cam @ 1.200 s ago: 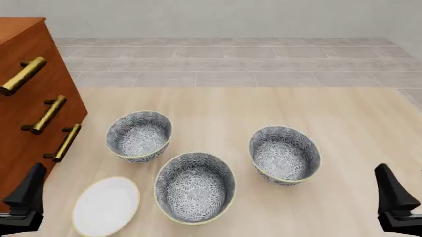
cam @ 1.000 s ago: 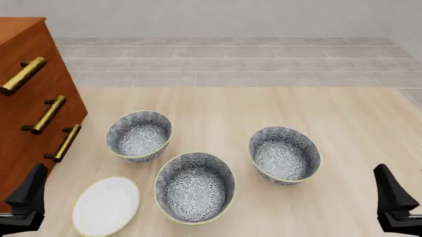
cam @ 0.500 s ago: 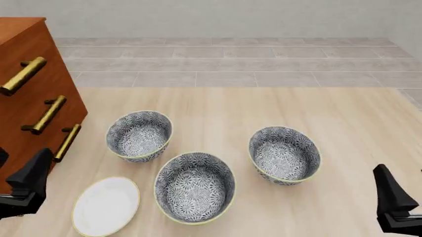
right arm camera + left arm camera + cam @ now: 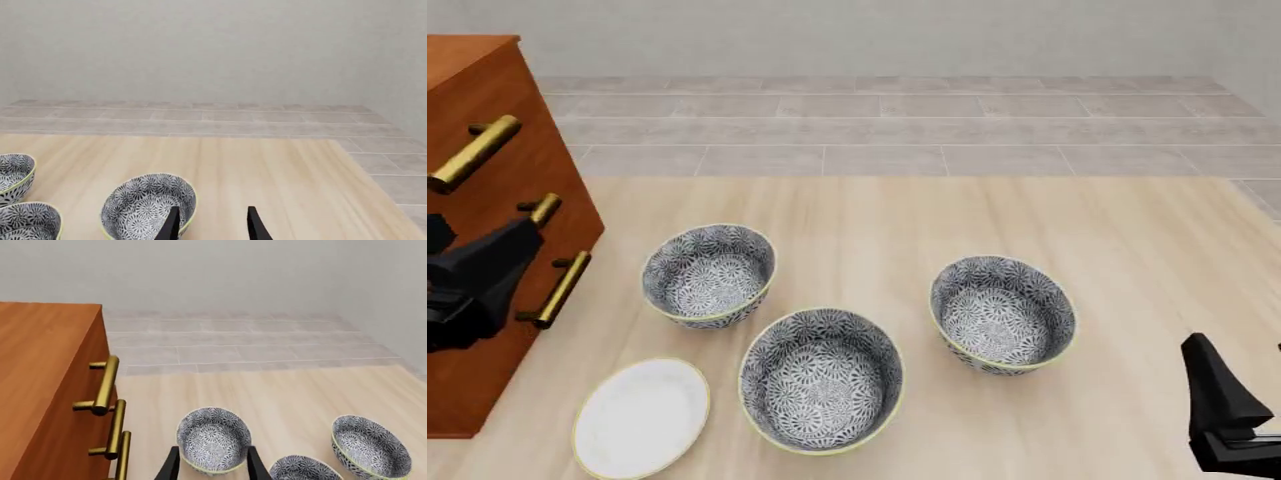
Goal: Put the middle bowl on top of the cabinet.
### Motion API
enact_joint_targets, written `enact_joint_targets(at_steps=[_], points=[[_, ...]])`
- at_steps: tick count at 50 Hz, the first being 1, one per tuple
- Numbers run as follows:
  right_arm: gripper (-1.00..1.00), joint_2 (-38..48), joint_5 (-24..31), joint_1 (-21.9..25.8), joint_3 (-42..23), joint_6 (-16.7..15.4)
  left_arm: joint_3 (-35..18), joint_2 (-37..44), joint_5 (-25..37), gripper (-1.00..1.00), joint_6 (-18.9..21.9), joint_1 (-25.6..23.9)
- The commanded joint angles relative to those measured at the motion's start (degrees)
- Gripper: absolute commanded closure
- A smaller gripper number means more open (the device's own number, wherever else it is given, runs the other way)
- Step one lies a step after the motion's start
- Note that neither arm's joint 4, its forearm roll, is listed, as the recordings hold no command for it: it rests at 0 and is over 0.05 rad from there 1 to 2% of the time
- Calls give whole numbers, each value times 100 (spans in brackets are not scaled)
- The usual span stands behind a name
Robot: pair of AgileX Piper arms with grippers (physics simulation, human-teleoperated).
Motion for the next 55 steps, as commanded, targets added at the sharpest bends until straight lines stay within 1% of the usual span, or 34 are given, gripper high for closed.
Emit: enact_joint_targets(at_steps=[1,3,4,6,8,9,11,13,15,17,20,22,23,28,33,35,37,39,41,44,46,55], points=[[-100,-1,4,1,1,-4,-735,608,417,-100,24,-277],[-100,0,5,1,1,1,-847,729,465,-100,-105,-384],[-100,0,3,3,1,3,-921,867,508,-100,-1,-354],[-100,0,4,6,1,-3,-1042,908,532,-100,-37,-378],[-100,1,6,9,1,-14,-1193,1066,568,-100,17,-403],[-100,2,6,9,1,-12,-1314,1125,599,-100,-52,-496],[-100,2,6,8,1,-11,-1451,1241,635,-100,45,-504],[-100,3,7,10,1,-19,-1606,1371,666,-100,42,-584],[-100,5,6,15,1,-23,-1742,1562,694,-100,138,-676],[-100,3,6,15,2,-26,-1893,1749,728,-100,204,-660],[-100,2,13,2,2,-8,-2104,1957,801,-100,180,-835],[-100,1,12,3,3,-6,-2146,1999,815,-100,179,-888],[-100,0,12,4,3,-12,-2205,2058,830,-100,263,-925],[-100,-1,16,6,5,-3,-2441,2234,943,-100,256,-1069],[-100,-2,22,7,6,-11,-2798,2486,1133,-100,193,-1308],[-100,-2,21,0,7,-8,-2906,2608,1193,-100,289,-1345],[-100,-1,22,0,7,-6,-3018,2734,1256,-100,133,-1528],[-100,-2,18,3,7,-16,-3106,2814,1306,-100,240,-1542],[-100,-1,17,7,7,-26,-3215,2890,1378,-100,155,-1640],[-100,1,19,7,6,-28,-3405,3007,1499,-100,246,-1764],[-100,2,18,12,6,-42,-3527,3134,1569,-100,113,-1919],[-100,-1,12,11,7,-37,-3963,3477,1766,-100,259,-2157]])
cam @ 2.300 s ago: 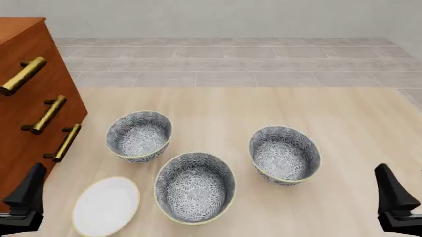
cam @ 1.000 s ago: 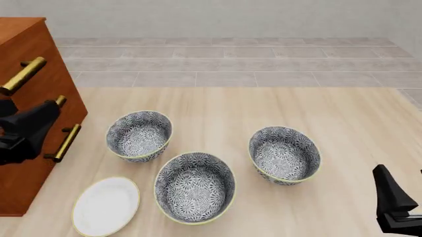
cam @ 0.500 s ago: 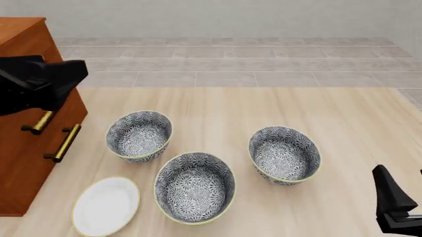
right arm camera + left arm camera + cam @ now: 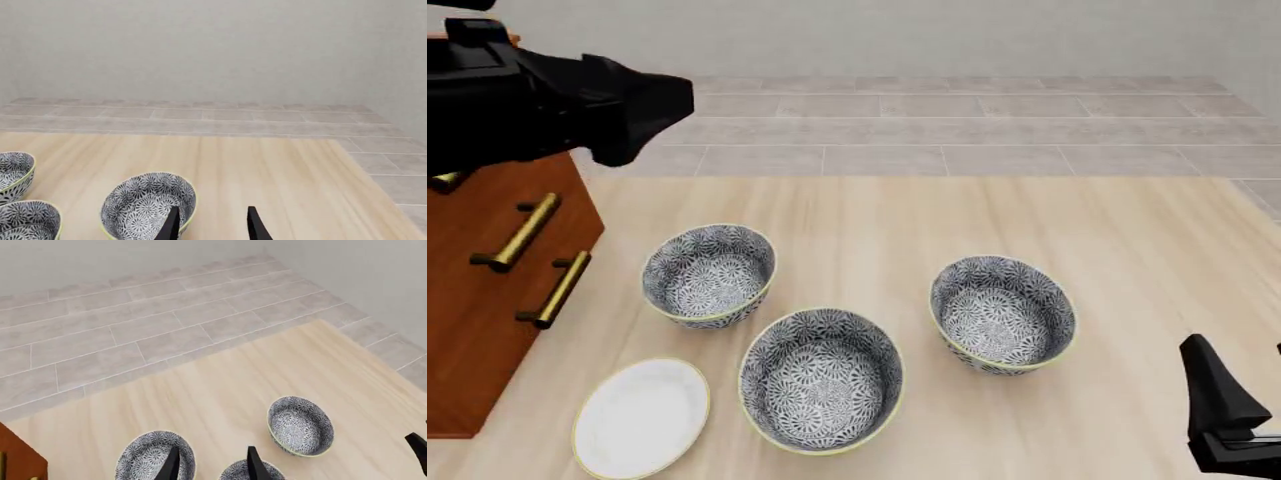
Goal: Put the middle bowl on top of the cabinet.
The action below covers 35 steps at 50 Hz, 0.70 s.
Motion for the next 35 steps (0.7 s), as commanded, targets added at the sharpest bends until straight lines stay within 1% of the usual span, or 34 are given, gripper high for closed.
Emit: enact_joint_targets(at_steps=[1,2,4,5,8,9,13,17,18,19,22,35], points=[[-100,-2,-5,2,1,-11,-614,484,302,-100,57,-365],[-100,-3,-6,4,1,-15,-667,539,337,-100,18,-401],[-100,-3,-6,2,1,-12,-783,645,398,-100,200,-412],[-100,-3,-5,4,1,-19,-832,677,415,-100,137,-435],[-100,-3,-7,5,0,-21,-999,882,498,-100,231,-629],[-100,-3,-8,9,0,-24,-1041,952,508,-100,283,-575],[-100,-4,-10,4,0,-12,-1200,1130,536,-100,355,-676],[-100,-4,-14,7,0,-11,-1235,1266,508,-100,347,-762],[-100,-4,-14,8,0,-15,-1255,1339,521,-100,260,-862],[-100,-4,-15,10,0,-15,-1256,1391,501,-100,312,-899],[-100,-4,-16,9,-1,1,-1316,1518,459,-100,248,-1037],[-100,-5,-20,9,0,20,-1494,1906,422,-100,349,-1157]])
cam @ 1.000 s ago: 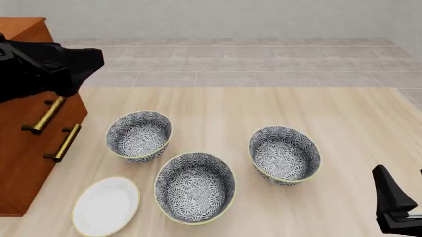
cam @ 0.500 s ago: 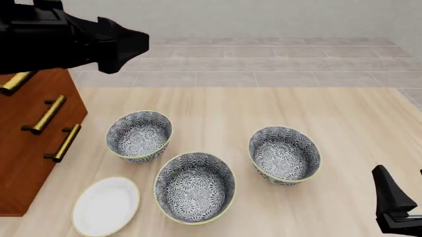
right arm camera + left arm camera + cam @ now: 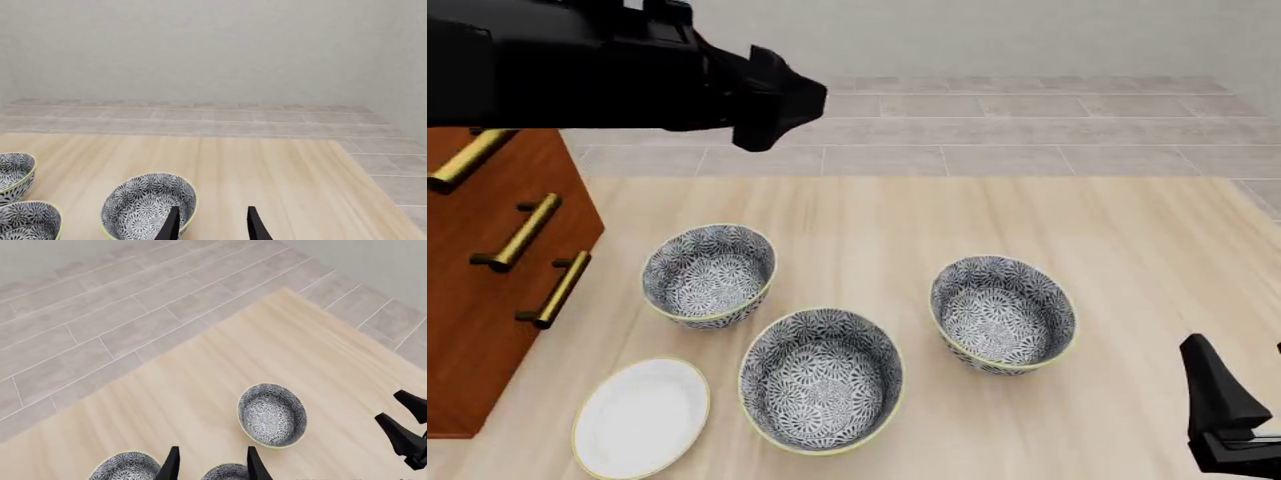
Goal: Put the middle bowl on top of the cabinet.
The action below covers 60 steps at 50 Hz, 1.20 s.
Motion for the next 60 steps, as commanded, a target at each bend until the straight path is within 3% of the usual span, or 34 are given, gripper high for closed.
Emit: enact_joint_targets(at_steps=[1,25,60], points=[[-100,-1,-3,-1,0,15,-211,404,5,-100,53,-224],[-100,-1,4,2,2,18,-376,946,3,-100,-17,-549],[-100,-2,5,8,4,-56,-738,1810,155,-100,-262,-616]])
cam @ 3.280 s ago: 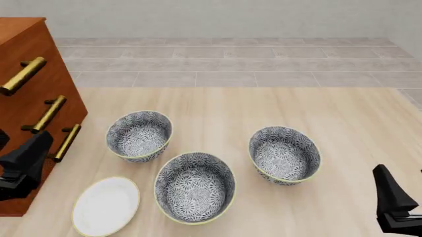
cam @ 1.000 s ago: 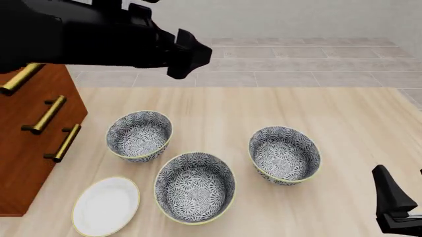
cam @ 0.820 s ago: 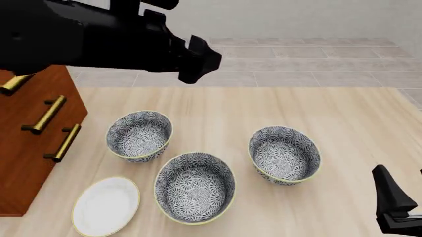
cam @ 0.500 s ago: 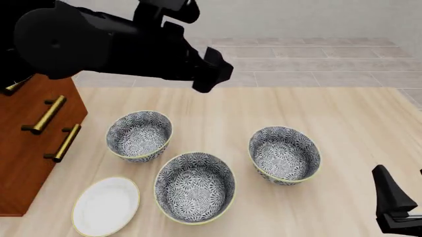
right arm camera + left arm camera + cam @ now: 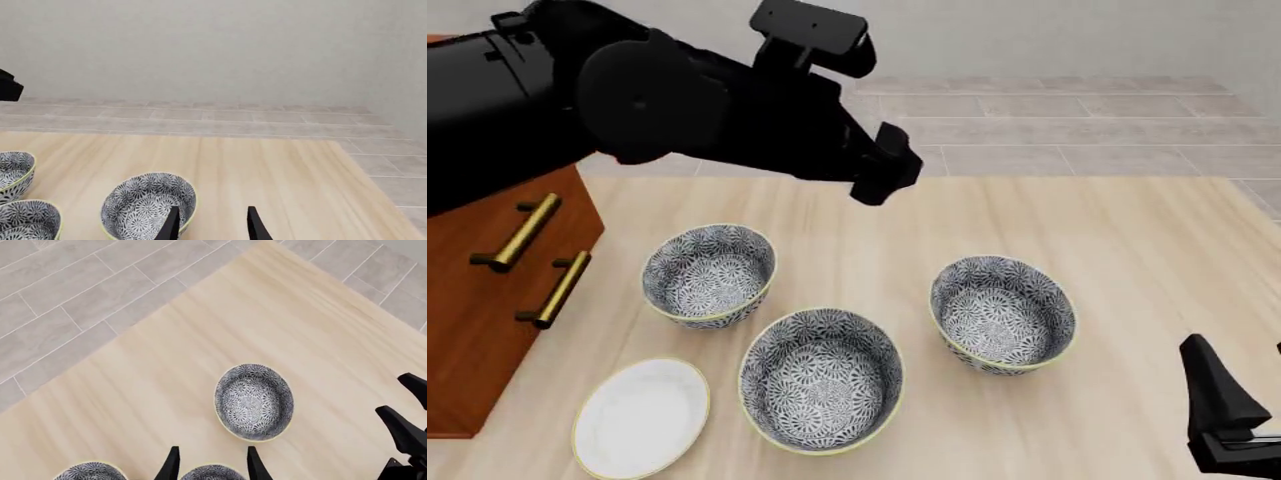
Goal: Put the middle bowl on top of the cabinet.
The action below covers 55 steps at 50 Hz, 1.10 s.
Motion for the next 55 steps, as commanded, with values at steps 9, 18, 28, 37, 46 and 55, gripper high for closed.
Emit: enact_joint_targets(at_steps=[9,18,28,37,46,55], points=[[-100,0,3,6,1,-34,-91,519,-49,-100,-67,-88],[-100,-1,4,7,2,-37,-167,692,-81,-100,-74,-102],[-100,0,10,4,-2,-38,-164,885,-175,-100,-62,-82],[-100,0,13,11,0,-57,-367,1084,-127,-100,-114,-84],[-100,0,14,11,0,-47,-516,1348,-166,-100,-174,-48],[-100,0,18,20,0,-53,-594,1585,-257,-100,-241,-76]])
